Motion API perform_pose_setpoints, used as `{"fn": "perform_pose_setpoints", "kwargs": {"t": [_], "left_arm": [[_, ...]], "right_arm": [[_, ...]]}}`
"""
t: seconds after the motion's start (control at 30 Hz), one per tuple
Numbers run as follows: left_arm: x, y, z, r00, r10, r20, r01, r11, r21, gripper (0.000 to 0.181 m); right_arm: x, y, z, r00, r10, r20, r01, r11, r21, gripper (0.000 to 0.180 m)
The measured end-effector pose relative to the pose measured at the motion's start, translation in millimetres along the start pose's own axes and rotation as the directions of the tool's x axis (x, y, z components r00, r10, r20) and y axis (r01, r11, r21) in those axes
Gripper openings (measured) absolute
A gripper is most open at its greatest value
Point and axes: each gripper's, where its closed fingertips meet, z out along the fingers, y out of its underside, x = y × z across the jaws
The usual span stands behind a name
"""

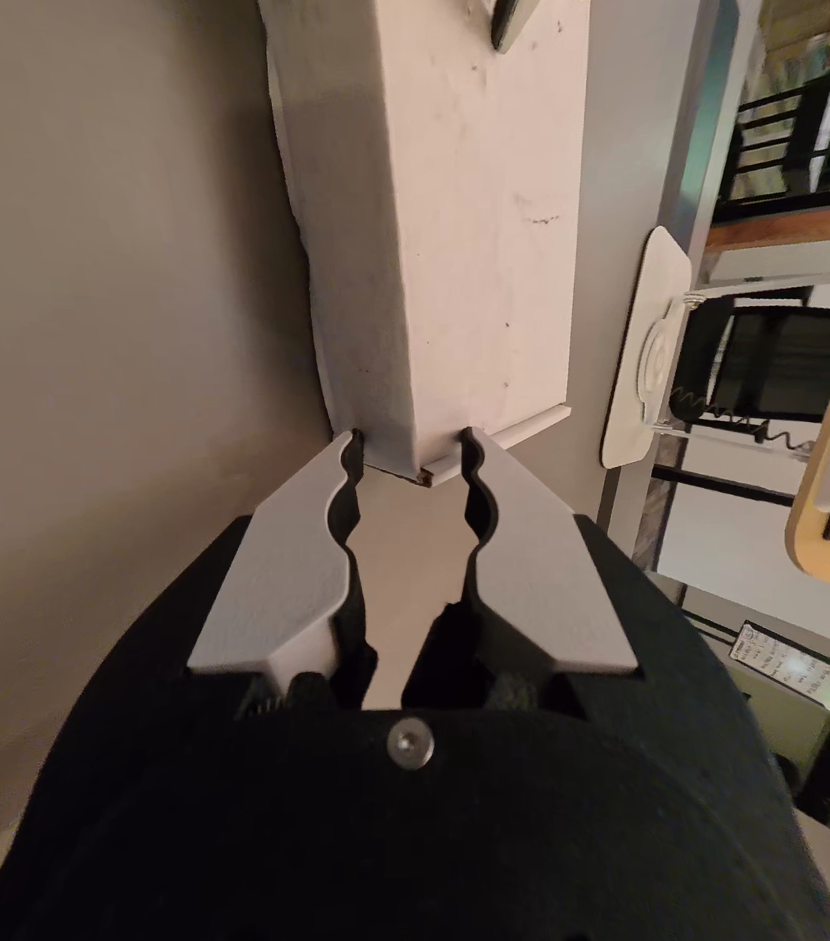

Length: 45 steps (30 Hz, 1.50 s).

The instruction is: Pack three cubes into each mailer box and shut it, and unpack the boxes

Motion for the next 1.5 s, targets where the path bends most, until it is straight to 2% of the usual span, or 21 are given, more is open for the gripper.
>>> {"fn": "perform_pose_setpoints", "kwargs": {"t": [0.07,0.1,0.17,0.23,0.33,0.5,0.83,1.0,1.07,1.1,1.3,1.4,1.5], "left_arm": [[0,0,0,1.0,0.009,0.006,-0.009,1.0,-0.008,0.059],[0,0,0,1.0,0.014,0.009,-0.014,1.0,-0.006,0.06],[1,-4,1,1.0,0.009,0.006,-0.009,1.0,0.006,0.06],[3,-10,3,1.0,0.015,0.001,-0.015,1.0,0.027,0.06],[4,-17,6,1.0,0.021,-0.004,-0.021,0.999,0.034,0.06],[2,-21,8,1.0,-0.011,-0.015,0.012,0.998,0.065,0.06],[2,-20,8,0.999,-0.005,-0.035,0.009,0.994,0.107,0.059],[0,-19,8,1.0,-0.013,-0.005,0.014,0.993,0.115,0.061],[-4,-15,9,0.999,-0.03,0.039,0.025,0.993,0.119,0.07],[-5,-13,6,0.998,-0.04,0.056,0.033,0.991,0.128,0.069],[-35,-26,-40,0.956,-0.222,0.189,0.155,0.936,0.317,0.068],[-37,-28,-57,0.933,-0.277,0.229,0.178,0.91,0.374,0.067],[-31,-20,-54,0.911,-0.35,0.218,0.255,0.894,0.369,0.071]], "right_arm": [[1,-2,-3,0.998,0.009,0.062,-0.01,1.0,0.005,0.037],[4,-8,-6,0.994,0.044,0.097,-0.047,0.998,0.028,0.042],[9,-20,-9,0.981,0.093,0.168,-0.102,0.993,0.052,0.066],[14,-31,-5,0.976,0.062,0.21,-0.078,0.994,0.071,0.076],[7,-44,10,0.929,0.066,0.364,-0.094,0.994,0.059,0.09],[7,-48,27,0.897,0.006,0.443,-0.006,1.0,-0.001,0.103],[3,-47,41,0.875,-0.055,0.481,0.081,0.996,-0.033,0.121],[4,-52,43,0.871,-0.025,0.49,0.01,0.999,0.033,0.122],[6,-54,43,0.87,0.039,0.492,-0.079,0.995,0.06,0.122],[6,-51,42,0.872,0.042,0.488,-0.078,0.995,0.054,0.121],[18,-41,33,0.883,0.083,0.462,-0.124,0.99,0.059,0.121],[47,-28,14,0.902,0.13,0.412,-0.178,0.981,0.081,0.121],[93,-1,-18,0.93,0.183,0.318,-0.226,0.969,0.103,0.121]]}}
